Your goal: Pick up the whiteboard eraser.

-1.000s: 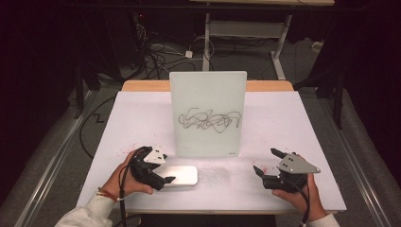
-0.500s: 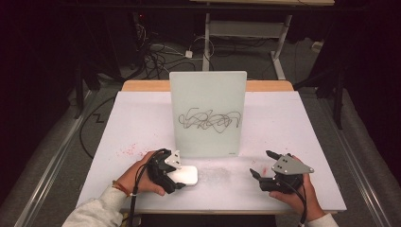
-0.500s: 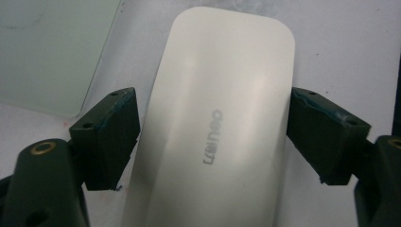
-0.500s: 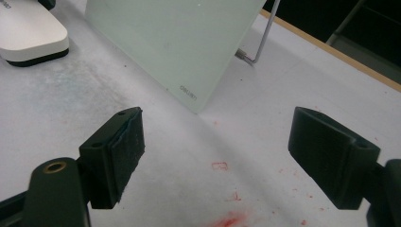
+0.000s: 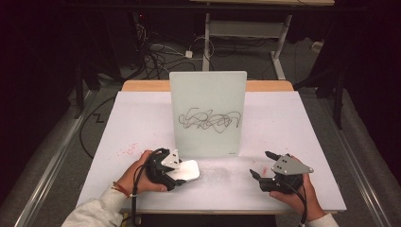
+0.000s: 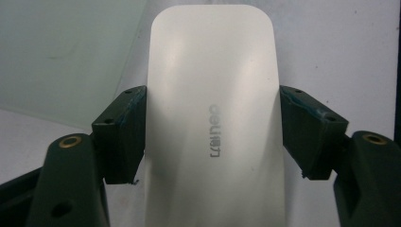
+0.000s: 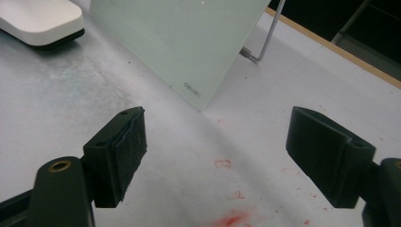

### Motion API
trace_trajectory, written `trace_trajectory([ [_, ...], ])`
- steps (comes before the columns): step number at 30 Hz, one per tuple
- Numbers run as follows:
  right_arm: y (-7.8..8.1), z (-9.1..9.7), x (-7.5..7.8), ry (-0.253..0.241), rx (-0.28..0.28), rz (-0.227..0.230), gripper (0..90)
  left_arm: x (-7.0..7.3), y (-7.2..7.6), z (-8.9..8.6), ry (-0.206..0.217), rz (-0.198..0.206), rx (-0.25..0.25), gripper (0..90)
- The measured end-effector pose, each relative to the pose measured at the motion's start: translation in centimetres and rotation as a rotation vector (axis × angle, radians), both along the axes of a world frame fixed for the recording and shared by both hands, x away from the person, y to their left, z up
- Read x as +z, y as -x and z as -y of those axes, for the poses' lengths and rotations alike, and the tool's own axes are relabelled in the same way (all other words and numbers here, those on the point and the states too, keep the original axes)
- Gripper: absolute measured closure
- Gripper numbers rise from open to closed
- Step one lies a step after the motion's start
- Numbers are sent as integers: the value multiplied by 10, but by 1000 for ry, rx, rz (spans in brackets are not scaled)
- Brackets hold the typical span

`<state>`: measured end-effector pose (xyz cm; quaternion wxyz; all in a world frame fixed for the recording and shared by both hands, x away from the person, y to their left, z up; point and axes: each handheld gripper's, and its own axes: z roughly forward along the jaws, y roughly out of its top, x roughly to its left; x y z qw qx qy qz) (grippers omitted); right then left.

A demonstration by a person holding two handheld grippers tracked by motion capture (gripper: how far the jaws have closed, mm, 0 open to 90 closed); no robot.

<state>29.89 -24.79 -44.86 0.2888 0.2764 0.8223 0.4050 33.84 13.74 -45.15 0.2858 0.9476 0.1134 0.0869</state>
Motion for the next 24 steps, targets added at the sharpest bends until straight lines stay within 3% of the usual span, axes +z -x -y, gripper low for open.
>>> trace_trajectory([
  [9,1,2,3,-9,-14,26,221,11,3,-14,104,96,124,291],
  [14,-1,2,3,-11,-18,41,224,13,4,-19,138,124,170,291],
  [18,-2,2,3,-13,-23,40,224,15,4,-24,178,160,215,291],
  [24,-3,0,4,-11,-24,54,222,19,5,-27,205,219,266,291],
])
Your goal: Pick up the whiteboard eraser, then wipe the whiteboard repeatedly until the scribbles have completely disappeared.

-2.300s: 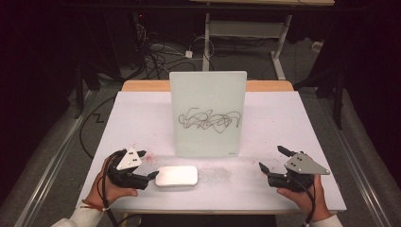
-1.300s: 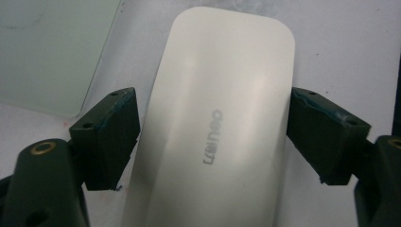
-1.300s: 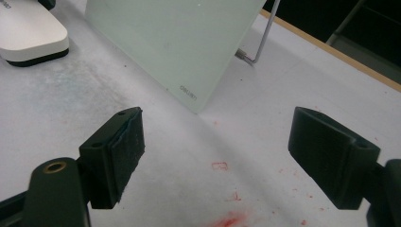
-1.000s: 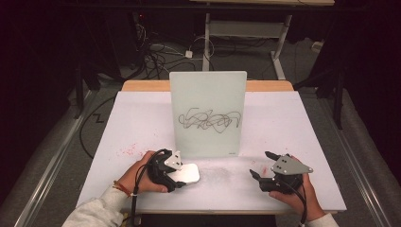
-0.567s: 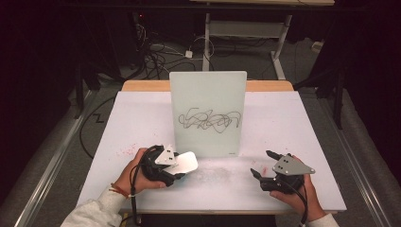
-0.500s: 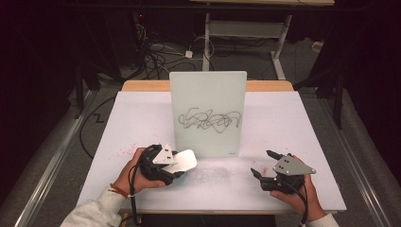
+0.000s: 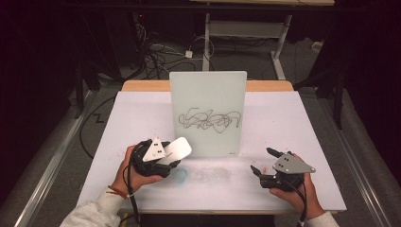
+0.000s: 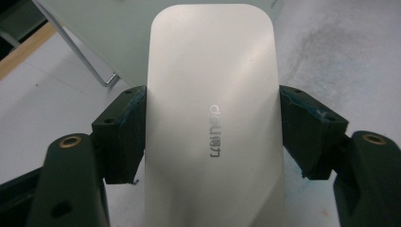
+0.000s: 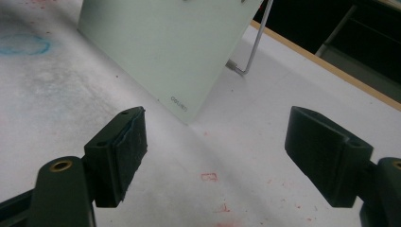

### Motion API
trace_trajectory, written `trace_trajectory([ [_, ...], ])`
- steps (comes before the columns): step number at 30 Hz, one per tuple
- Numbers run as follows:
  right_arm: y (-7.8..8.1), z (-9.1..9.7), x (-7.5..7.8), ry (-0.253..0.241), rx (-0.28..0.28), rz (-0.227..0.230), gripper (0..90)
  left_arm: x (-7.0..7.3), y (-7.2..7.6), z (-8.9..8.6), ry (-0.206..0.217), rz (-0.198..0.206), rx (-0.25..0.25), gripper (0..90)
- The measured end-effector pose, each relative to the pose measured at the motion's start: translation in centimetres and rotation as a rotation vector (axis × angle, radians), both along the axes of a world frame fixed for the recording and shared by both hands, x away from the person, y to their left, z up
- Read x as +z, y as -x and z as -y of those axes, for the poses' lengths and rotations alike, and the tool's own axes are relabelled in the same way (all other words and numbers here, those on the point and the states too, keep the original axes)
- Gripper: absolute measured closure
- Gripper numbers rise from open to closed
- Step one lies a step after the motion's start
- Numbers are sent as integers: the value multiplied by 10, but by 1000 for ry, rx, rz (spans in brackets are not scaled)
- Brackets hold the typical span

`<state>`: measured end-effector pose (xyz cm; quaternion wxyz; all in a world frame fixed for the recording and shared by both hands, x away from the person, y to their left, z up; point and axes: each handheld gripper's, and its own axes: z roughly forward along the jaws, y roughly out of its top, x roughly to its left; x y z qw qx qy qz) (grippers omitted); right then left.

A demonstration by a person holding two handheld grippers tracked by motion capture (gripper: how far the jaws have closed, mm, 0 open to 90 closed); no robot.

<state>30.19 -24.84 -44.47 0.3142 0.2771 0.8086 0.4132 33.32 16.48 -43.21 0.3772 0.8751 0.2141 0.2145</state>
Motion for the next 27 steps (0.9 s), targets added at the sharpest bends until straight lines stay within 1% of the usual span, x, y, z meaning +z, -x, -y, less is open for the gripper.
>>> trace_trajectory([
  [1,0,0,0,-2,-4,0,221,1,0,0,4,9,14,291],
  [6,0,1,0,-8,-16,5,221,3,2,1,8,48,46,292],
  [8,0,1,1,-10,-19,9,221,5,3,2,7,73,54,291],
  [10,0,1,1,-6,-19,10,221,7,2,3,14,82,61,291],
  [11,0,1,1,-8,-22,12,221,8,1,4,15,97,63,291],
  [12,0,1,1,-13,-20,12,221,9,1,4,23,109,72,292],
  [13,0,1,1,-15,-17,12,220,10,0,4,31,108,79,292],
  [14,-1,1,1,-15,-17,13,218,11,-1,4,33,117,90,292],
  [16,-1,1,0,-16,-23,15,218,14,-1,4,34,148,118,292],
  [17,-1,1,0,-13,-26,16,218,15,-1,4,34,158,128,291],
  [18,-1,1,0,-15,-28,17,218,17,-2,4,44,168,142,292],
  [21,1,0,0,-15,-35,28,216,22,-3,6,47,221,180,292],
  [23,3,1,0,-12,-36,29,216,23,-5,8,49,251,213,291],
  [25,3,1,0,-2,-47,35,216,24,-8,9,56,272,239,291],
  [27,3,1,1,-2,-60,35,219,24,-11,10,49,291,251,292],
])
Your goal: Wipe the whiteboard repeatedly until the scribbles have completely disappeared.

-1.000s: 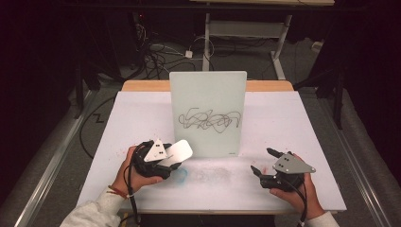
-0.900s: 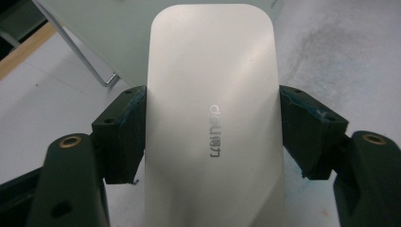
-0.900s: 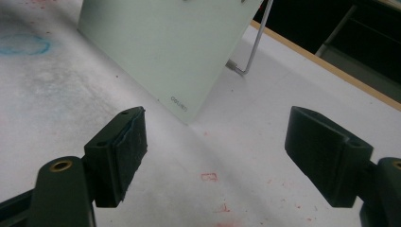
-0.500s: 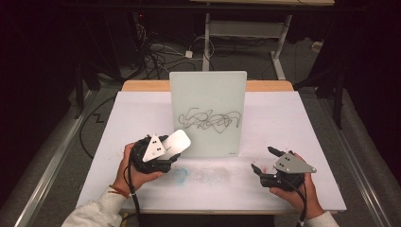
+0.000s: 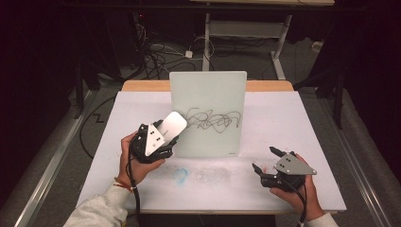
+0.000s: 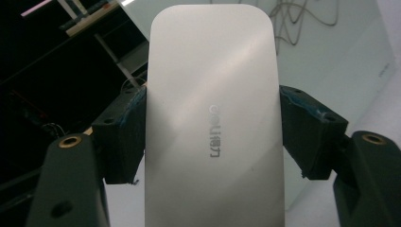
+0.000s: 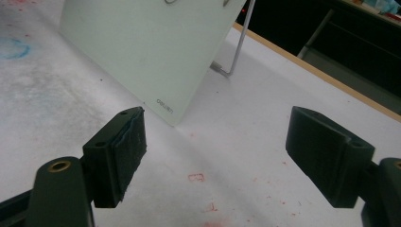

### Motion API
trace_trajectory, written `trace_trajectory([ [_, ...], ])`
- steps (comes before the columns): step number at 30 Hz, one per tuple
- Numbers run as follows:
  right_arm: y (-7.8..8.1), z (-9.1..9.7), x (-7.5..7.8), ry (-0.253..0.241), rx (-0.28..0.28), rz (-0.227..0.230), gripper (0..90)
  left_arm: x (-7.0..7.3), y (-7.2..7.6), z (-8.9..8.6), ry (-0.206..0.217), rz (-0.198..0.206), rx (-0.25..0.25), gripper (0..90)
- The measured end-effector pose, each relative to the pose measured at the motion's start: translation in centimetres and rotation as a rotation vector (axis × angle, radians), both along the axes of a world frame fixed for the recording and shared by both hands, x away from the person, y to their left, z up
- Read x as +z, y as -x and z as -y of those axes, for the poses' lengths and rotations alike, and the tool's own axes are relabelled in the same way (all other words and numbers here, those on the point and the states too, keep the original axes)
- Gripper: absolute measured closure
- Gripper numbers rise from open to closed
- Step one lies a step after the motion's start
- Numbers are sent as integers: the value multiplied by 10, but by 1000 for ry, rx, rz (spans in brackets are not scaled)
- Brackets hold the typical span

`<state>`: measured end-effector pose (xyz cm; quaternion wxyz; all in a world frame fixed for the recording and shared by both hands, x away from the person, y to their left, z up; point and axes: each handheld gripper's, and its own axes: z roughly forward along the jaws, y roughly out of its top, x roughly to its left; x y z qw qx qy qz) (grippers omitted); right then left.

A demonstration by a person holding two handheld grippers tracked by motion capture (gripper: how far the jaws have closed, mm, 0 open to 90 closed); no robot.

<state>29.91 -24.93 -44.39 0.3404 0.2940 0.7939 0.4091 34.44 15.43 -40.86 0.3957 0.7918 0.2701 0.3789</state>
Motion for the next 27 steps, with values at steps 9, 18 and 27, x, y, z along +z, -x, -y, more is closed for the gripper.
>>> trace_trajectory([
  [9,-1,-3,-2,6,0,-28,228,3,-6,14,-51,78,23,293],
  [18,-2,-4,-3,15,5,-27,228,-4,-9,31,-87,149,51,293],
  [27,-1,-6,-5,23,19,-40,228,-22,-2,52,-160,153,26,294],
])
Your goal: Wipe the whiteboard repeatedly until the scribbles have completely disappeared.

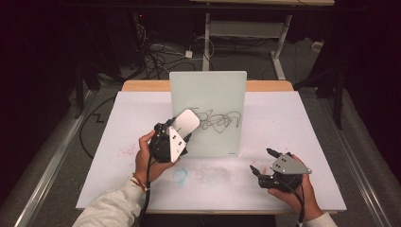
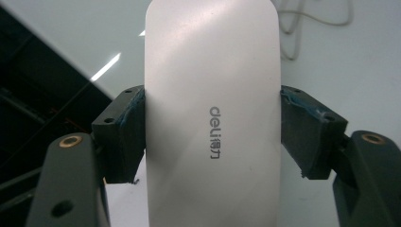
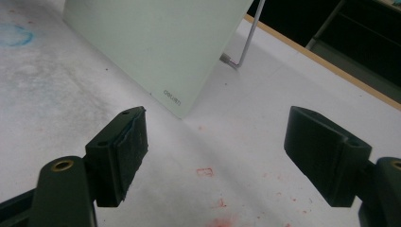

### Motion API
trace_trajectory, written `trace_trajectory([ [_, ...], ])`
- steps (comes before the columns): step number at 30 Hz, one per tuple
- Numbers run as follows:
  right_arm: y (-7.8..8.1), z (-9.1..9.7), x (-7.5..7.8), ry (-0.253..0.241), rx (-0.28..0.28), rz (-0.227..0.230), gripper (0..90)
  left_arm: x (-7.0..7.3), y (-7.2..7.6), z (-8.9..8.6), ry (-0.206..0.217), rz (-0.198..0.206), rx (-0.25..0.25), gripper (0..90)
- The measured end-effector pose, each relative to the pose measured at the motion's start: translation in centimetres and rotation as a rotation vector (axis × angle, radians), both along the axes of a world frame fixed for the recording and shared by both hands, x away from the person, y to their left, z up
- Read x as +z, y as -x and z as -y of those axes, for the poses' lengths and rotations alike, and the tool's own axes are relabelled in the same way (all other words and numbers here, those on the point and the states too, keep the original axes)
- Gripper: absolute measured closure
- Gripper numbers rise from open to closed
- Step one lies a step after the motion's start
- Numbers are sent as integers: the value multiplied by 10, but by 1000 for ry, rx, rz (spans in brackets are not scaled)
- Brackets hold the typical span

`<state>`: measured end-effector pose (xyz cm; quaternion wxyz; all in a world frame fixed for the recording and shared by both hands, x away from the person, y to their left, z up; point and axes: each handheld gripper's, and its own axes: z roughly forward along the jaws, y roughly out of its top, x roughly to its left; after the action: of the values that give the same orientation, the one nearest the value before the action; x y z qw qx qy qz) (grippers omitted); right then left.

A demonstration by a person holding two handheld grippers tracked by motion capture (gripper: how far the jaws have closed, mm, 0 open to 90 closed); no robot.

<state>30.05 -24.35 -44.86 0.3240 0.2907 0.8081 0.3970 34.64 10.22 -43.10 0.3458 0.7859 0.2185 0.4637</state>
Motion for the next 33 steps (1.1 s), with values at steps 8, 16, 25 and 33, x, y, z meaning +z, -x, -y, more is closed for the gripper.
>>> trace_trajectory([
  [8,0,0,-1,8,12,0,229,-9,3,15,-22,-8,-12,294],
  [16,0,0,-1,6,11,10,230,-1,-1,13,-24,-19,-33,293],
  [25,0,1,-1,1,8,8,230,24,-11,4,29,28,-1,293],
  [33,1,0,-1,7,14,8,230,21,-11,3,55,30,13,293],
])
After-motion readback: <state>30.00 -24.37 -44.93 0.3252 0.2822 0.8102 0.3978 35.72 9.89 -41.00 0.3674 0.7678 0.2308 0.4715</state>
